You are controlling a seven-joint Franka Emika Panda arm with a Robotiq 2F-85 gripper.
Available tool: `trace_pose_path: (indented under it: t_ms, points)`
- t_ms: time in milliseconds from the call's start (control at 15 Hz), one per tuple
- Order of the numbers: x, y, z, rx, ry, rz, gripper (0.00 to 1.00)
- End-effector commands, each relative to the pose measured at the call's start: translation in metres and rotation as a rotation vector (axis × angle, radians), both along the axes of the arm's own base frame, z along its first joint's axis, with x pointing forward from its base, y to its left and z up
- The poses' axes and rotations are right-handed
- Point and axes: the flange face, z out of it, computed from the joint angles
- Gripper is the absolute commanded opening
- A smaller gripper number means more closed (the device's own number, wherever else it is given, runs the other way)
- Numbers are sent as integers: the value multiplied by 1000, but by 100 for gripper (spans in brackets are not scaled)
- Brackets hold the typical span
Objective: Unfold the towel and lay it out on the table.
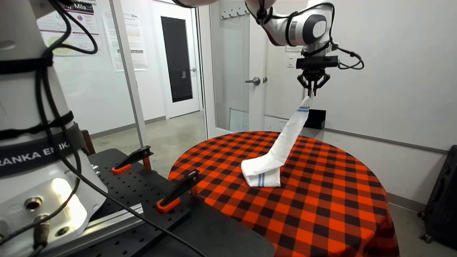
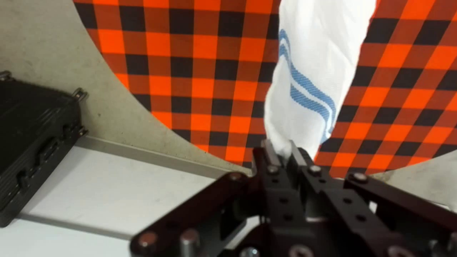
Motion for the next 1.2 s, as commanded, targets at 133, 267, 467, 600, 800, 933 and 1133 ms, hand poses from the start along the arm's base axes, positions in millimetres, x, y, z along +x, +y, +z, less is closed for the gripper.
trace_pose_path:
  t_ms: [133,267,467,600,800,933,1133]
  points:
    - [3,-12,71,-33,-133,-17,2]
    - [4,-16,93,-46,-177,-19,2]
    - [6,-19,125,-68,-249,-23,2]
    - [6,-23,148,-86,-301,-27,2]
    - [5,-31,178,-110,-368,-40,2]
    - [2,-36,191,-114,-393,-46,2]
    - [-1,-37,201,-124,-413,-50,2]
